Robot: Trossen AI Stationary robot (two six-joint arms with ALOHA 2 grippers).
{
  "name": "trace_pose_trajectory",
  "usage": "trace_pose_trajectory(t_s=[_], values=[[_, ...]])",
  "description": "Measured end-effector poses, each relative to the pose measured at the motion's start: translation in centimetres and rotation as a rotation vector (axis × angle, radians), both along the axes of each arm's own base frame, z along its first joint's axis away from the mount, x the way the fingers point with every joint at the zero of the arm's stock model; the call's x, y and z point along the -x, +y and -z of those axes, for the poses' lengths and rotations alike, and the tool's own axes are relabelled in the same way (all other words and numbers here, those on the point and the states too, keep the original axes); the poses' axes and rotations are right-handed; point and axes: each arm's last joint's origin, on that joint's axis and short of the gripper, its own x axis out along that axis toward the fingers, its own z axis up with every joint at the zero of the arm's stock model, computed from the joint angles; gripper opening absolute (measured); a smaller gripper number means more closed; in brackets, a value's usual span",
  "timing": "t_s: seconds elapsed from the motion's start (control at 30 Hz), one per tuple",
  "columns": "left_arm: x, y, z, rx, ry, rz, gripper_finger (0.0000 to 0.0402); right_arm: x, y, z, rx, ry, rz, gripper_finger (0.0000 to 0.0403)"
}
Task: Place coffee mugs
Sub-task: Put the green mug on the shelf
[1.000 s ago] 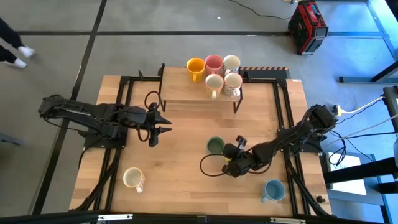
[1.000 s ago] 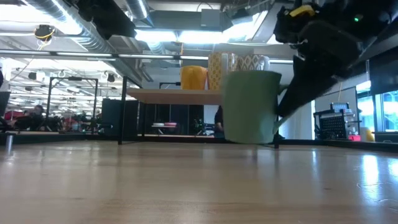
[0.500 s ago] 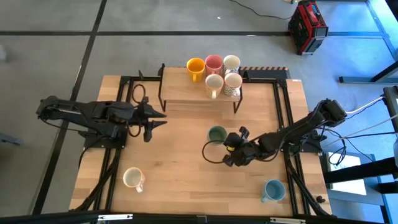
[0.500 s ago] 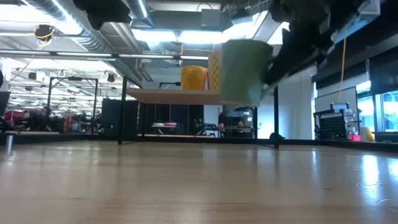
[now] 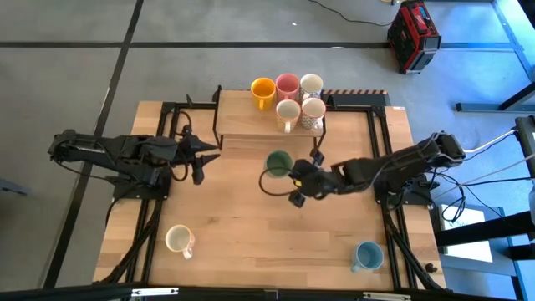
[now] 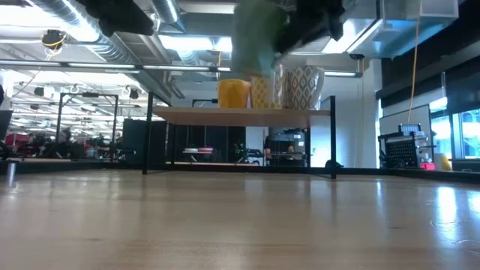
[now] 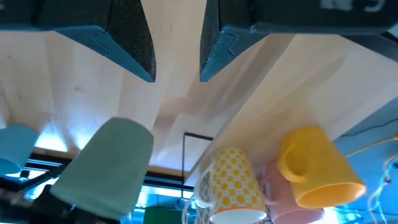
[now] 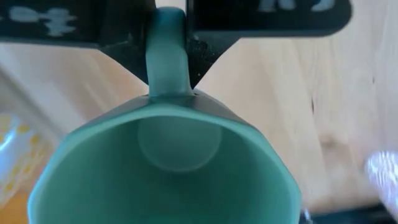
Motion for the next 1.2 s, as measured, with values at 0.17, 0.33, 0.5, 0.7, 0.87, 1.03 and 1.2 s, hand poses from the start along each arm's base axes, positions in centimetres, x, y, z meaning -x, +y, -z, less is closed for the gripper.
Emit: trace_pose_trajectory(t_s=[0.17, 0.33, 0.5, 0.7, 0.87, 1.03, 1.2], values=[[0.2, 0.1, -0.1, -0.013, -0.006, -0.029, 0.0118, -0.8, -1.3, -1.7, 0.003, -0.052, 0.042, 0.0021], [0.7, 0.1, -0.2, -0.002, -0.014, -0.018, 0.0118, -2.8, -0.8, -2.6, 0.005, -0.058, 0.068, 0.0021], [1.0, 0.3, -0.4, -0.006, -0.022, -0.024, 0.0118, -5.5, -0.9, -3.2, 0.012, -0.01, 0.174, 0.0021], [1.0, 0.5, -0.4, -0.008, -0.024, -0.042, 0.0118, -8.2, -2.5, -3.3, -0.042, 0.041, 0.301, 0.0021], [1.0, 0.7, -0.5, -0.009, -0.029, -0.056, 0.0118, -9.5, -3.8, -3.3, -0.097, 0.018, 0.362, 0.0021], [1.0, 0.7, -0.4, -0.01, -0.025, -0.059, 0.0118, -9.9, -5.0, -3.1, -0.116, -0.007, 0.411, 0.0021], [1.0, 0.7, -0.4, -0.009, -0.025, -0.059, 0.0118, -9.9, -6.5, -3.1, -0.133, -0.025, 0.471, 0.0021]])
